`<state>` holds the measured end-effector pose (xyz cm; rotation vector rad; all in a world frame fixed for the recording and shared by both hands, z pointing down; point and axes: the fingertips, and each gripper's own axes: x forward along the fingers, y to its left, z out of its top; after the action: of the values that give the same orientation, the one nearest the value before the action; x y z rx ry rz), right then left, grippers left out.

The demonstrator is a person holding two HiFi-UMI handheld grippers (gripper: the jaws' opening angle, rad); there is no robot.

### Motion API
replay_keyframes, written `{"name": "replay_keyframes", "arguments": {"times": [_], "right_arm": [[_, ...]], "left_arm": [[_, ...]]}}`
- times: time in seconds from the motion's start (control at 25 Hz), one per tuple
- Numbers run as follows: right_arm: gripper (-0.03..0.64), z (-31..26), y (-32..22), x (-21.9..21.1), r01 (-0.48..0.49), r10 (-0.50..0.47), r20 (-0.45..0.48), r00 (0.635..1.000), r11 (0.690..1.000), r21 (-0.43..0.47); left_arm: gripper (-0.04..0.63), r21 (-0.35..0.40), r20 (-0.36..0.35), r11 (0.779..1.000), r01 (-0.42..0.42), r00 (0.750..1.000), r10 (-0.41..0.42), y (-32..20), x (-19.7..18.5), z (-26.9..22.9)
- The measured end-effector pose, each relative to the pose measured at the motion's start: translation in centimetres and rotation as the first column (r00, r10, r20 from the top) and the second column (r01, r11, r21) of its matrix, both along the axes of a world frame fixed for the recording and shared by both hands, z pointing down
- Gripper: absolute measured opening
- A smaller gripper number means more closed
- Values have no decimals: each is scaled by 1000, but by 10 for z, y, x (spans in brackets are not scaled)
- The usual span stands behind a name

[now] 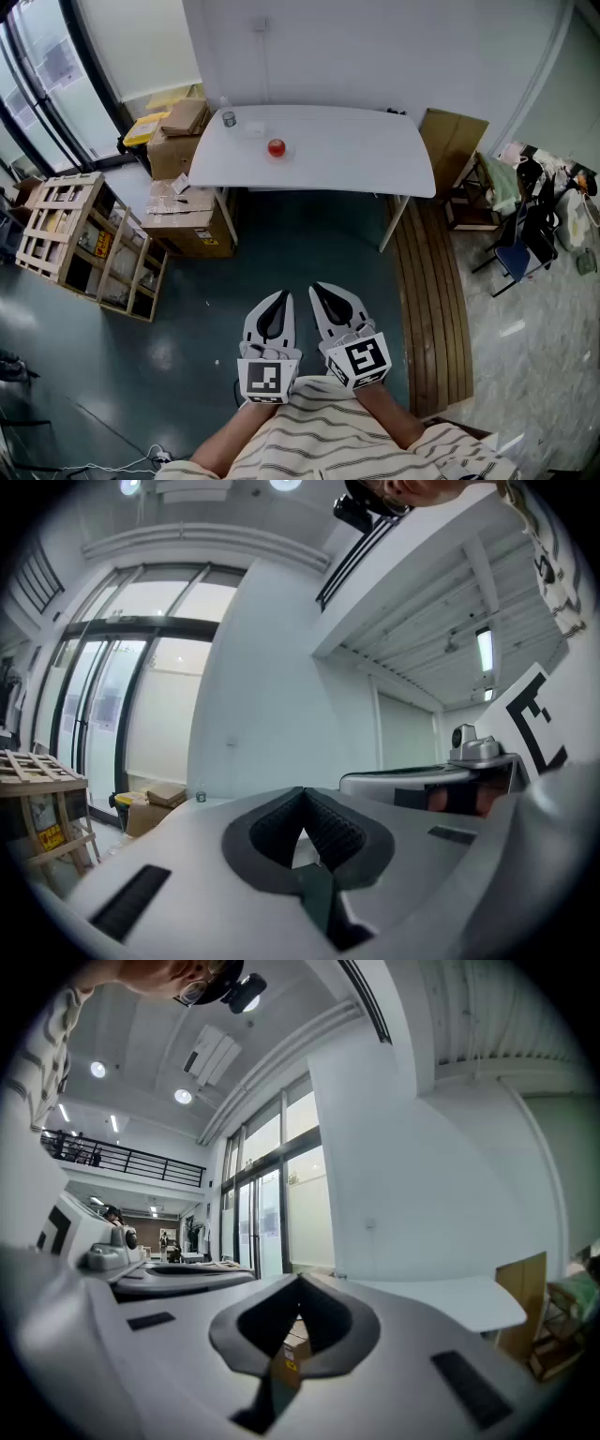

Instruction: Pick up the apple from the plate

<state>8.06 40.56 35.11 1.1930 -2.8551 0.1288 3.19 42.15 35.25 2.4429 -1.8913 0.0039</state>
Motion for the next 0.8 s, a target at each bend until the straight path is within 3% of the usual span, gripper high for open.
{"name": "replay_keyframes", "arguments": {"times": [0.4,0.8], "right_arm": [[12,1,-3,15,23,-23,20,1000,1000,-11],[12,-3,-11,57,50,-50,35,998,999,12]], "left_arm": [[5,-25,7,1000,15,1000,-15,-1,14,7],[5,-30,27,999,45,999,-45,-8,55,8]]}}
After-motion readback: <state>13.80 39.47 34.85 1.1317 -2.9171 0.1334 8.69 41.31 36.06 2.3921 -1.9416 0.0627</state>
